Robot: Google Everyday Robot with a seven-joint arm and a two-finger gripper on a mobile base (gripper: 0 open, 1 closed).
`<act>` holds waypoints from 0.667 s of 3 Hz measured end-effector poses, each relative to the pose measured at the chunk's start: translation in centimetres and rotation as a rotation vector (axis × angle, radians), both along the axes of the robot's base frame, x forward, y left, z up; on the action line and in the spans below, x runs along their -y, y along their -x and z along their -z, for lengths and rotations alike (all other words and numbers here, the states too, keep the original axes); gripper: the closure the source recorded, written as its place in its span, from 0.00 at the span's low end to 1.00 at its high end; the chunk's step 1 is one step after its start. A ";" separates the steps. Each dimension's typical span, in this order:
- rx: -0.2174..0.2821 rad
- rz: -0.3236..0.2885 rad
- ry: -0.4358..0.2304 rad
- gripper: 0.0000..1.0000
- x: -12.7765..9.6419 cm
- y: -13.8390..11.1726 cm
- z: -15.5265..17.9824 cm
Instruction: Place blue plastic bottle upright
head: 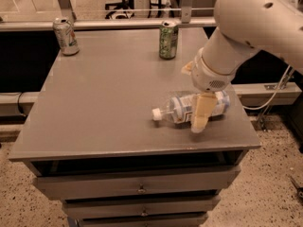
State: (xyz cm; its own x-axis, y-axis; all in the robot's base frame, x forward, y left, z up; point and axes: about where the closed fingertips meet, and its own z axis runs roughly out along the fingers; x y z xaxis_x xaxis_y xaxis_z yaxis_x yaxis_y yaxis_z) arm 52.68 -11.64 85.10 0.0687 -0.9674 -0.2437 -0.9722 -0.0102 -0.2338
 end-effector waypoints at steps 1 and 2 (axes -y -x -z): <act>-0.033 0.000 0.046 0.33 -0.3 -0.2 1.1; -0.051 0.018 0.079 0.57 0.1 -0.2 1.3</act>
Offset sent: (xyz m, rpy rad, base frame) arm 0.0032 -0.0048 -0.0155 -0.1138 0.0743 -0.0395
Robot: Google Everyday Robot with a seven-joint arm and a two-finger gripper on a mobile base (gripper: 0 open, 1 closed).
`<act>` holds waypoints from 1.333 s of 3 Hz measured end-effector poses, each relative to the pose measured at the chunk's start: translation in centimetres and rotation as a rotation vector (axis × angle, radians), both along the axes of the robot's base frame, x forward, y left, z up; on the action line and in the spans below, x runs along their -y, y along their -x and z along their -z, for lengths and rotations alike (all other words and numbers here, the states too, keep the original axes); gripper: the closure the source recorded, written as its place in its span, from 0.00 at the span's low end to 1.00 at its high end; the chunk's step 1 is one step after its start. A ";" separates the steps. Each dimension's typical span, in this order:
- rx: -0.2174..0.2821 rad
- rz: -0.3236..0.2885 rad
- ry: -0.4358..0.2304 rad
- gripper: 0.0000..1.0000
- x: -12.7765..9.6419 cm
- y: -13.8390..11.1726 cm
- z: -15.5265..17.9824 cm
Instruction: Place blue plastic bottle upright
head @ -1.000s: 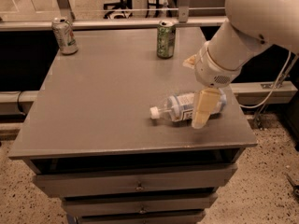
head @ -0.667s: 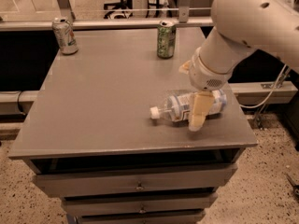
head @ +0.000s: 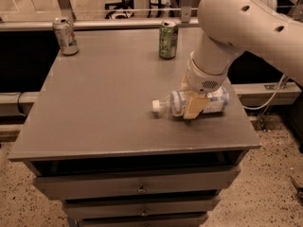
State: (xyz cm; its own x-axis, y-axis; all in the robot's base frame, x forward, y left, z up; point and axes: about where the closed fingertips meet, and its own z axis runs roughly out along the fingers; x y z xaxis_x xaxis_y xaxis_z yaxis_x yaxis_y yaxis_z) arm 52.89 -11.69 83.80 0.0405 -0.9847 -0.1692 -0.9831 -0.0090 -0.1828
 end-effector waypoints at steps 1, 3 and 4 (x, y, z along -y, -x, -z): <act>0.030 0.019 -0.020 0.81 0.3 0.1 -2.3; 0.105 0.060 -0.152 1.00 1.3 -1.0 -6.6; 0.158 0.060 -0.384 1.00 1.0 -2.5 -8.5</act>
Offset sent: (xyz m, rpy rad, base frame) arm 0.0196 0.0023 0.1273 0.5244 -0.1300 -0.1009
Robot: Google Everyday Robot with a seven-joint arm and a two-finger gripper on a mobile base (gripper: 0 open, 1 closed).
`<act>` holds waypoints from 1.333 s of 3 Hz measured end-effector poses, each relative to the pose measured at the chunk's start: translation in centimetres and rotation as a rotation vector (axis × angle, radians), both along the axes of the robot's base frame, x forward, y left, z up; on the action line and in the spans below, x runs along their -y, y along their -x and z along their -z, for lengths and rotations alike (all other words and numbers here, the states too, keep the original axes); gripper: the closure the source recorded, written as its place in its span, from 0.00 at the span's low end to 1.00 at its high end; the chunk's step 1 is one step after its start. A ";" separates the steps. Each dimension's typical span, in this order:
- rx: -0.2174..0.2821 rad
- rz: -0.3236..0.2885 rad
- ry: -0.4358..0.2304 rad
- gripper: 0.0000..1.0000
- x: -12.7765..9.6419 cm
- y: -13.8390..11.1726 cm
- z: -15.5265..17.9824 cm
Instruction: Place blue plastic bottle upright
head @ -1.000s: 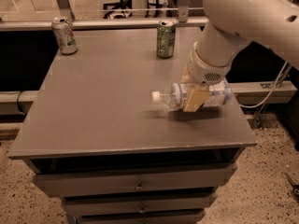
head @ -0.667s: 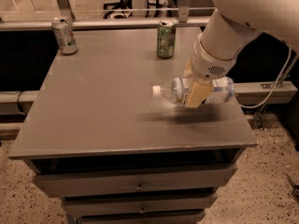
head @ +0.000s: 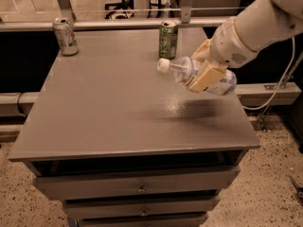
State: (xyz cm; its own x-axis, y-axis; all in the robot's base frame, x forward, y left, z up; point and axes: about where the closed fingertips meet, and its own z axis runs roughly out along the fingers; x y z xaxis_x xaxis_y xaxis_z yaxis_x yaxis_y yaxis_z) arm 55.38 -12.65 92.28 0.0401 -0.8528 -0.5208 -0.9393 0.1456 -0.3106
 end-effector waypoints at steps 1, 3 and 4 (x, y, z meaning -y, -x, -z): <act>0.053 -0.042 -0.257 1.00 -1.7 -1.0 -1.8; 0.046 -0.147 -0.807 1.00 -6.3 -1.2 -5.7; -0.011 -0.157 -0.958 1.00 -6.4 -1.5 -5.2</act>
Offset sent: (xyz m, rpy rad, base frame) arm 0.0082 0.0673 0.0897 0.9349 -0.0866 0.1828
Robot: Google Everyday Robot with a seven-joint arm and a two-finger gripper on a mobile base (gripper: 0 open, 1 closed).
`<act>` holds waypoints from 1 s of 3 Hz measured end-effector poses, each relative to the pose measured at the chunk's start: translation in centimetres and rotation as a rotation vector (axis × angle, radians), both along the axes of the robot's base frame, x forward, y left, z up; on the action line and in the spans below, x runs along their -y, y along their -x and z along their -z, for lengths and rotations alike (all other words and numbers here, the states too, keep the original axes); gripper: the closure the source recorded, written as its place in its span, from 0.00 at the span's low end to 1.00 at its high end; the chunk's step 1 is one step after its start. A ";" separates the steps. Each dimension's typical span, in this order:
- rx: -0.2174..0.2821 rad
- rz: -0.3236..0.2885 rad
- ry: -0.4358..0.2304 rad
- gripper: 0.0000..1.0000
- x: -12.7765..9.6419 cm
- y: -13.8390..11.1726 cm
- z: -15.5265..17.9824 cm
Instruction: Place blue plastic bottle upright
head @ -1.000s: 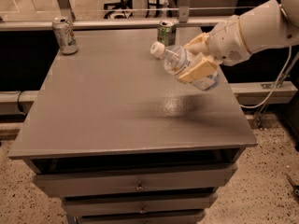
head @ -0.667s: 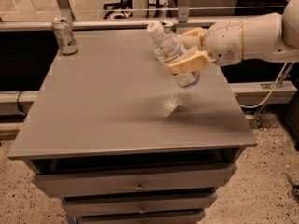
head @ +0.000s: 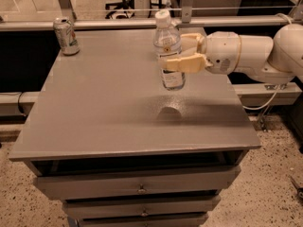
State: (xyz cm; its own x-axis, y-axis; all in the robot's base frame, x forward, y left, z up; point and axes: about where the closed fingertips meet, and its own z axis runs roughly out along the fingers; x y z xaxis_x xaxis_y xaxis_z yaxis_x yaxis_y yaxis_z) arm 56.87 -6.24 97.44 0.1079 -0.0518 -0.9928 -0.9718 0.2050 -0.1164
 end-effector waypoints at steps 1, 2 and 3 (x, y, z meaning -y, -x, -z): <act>-0.085 -0.035 -0.127 1.00 0.5 -0.7 2.0; -0.124 -0.048 -0.174 1.00 0.9 -1.2 3.1; -0.155 -0.067 -0.213 0.87 1.6 -1.5 4.4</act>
Offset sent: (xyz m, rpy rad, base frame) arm 0.0186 -0.0205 -0.0470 0.2356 0.1757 0.0522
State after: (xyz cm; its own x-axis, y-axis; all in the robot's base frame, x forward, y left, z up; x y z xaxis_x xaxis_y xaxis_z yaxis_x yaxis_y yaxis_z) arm 58.37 -7.80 93.05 -0.0501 0.1618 -0.9856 -0.9869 0.1434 0.0737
